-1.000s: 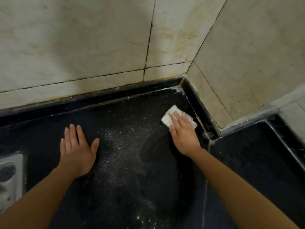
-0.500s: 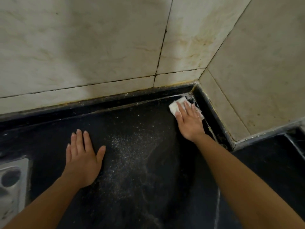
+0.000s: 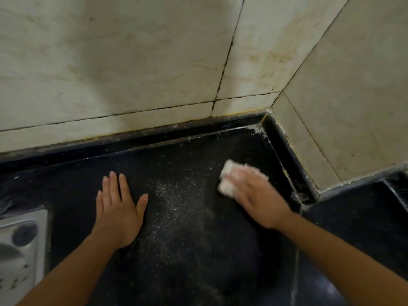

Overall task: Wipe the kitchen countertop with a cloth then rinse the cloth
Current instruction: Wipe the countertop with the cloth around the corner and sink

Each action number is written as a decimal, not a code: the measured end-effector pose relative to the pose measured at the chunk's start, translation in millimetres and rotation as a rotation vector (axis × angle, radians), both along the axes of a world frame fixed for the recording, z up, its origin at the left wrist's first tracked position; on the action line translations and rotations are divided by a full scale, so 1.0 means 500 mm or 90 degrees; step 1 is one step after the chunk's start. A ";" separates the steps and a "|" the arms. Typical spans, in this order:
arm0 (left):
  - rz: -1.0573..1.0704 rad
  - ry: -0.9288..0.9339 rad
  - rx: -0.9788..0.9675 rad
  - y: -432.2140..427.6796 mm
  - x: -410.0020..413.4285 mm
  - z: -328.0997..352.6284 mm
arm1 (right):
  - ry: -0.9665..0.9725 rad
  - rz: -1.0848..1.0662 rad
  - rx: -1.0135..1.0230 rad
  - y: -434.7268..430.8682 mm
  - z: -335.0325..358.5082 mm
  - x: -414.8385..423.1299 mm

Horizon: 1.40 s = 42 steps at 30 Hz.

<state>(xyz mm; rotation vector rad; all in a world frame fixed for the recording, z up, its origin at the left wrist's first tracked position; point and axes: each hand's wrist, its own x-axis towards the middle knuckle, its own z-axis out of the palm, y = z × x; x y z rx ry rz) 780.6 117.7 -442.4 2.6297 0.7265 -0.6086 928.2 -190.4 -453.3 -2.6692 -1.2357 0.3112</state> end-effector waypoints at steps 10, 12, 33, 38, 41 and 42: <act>-0.004 -0.010 -0.003 0.003 -0.003 0.000 | 0.076 -0.321 -0.006 0.185 -0.001 0.042; -0.003 -0.006 -0.004 0.003 -0.003 0.000 | 0.066 -0.232 -0.008 0.183 0.002 -0.013; -0.001 -0.022 -0.015 0.005 -0.005 -0.003 | 0.030 -0.363 -0.032 0.280 -0.016 0.010; 0.004 -0.024 -0.014 0.004 -0.005 -0.002 | 0.053 -0.087 -0.030 0.268 0.004 -0.120; 0.007 -0.026 -0.018 0.004 -0.004 -0.001 | 0.074 0.104 -0.056 0.194 0.015 -0.143; 0.007 -0.028 -0.019 0.005 -0.004 -0.002 | 0.080 0.150 -0.062 0.164 0.016 -0.133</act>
